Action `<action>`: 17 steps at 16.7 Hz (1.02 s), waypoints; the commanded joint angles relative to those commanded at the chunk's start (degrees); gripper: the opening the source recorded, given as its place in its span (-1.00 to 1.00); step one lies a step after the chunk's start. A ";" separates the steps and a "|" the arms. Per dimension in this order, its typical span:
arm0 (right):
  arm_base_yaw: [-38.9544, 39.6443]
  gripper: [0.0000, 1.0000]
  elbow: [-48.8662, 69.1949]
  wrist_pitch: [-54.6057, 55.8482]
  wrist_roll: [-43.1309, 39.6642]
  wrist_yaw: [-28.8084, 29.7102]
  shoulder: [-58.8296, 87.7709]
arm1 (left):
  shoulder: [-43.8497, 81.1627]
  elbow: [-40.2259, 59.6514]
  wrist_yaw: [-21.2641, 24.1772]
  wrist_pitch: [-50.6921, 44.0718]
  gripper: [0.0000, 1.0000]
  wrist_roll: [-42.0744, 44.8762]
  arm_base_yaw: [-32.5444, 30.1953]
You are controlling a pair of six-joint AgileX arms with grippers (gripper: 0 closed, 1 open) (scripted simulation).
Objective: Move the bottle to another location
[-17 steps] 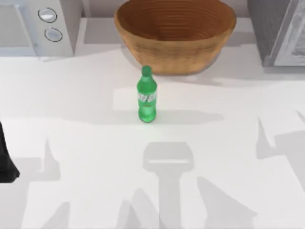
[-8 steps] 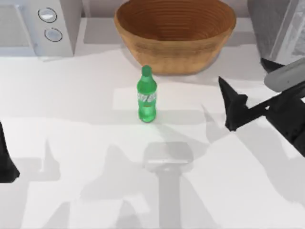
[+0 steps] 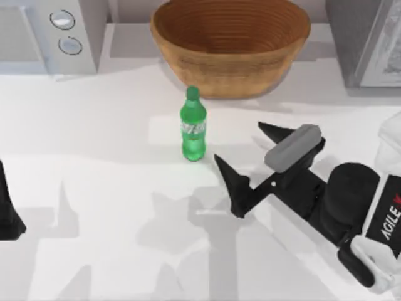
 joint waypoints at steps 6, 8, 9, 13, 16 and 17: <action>1.82 1.00 2.40 5.16 -0.19 -0.63 5.82 | 0.00 0.00 0.00 0.00 1.00 0.00 0.00; 1.82 1.00 2.40 5.16 -0.19 -0.63 5.82 | 0.00 0.00 0.00 0.00 1.00 0.00 0.00; 1.54 1.00 2.19 5.01 -0.17 -0.57 5.69 | 0.00 0.00 0.00 0.00 1.00 0.00 0.00; 2.09 1.00 6.14 2.17 -0.21 -0.30 6.67 | 0.00 0.00 0.00 0.00 1.00 0.00 0.00; 2.81 1.00 13.40 -3.13 -0.22 0.36 8.52 | 0.00 0.00 0.00 0.00 1.00 0.00 0.00; 3.05 1.00 16.12 -5.15 -0.23 0.62 9.19 | 0.00 0.00 0.00 0.00 1.00 0.00 0.00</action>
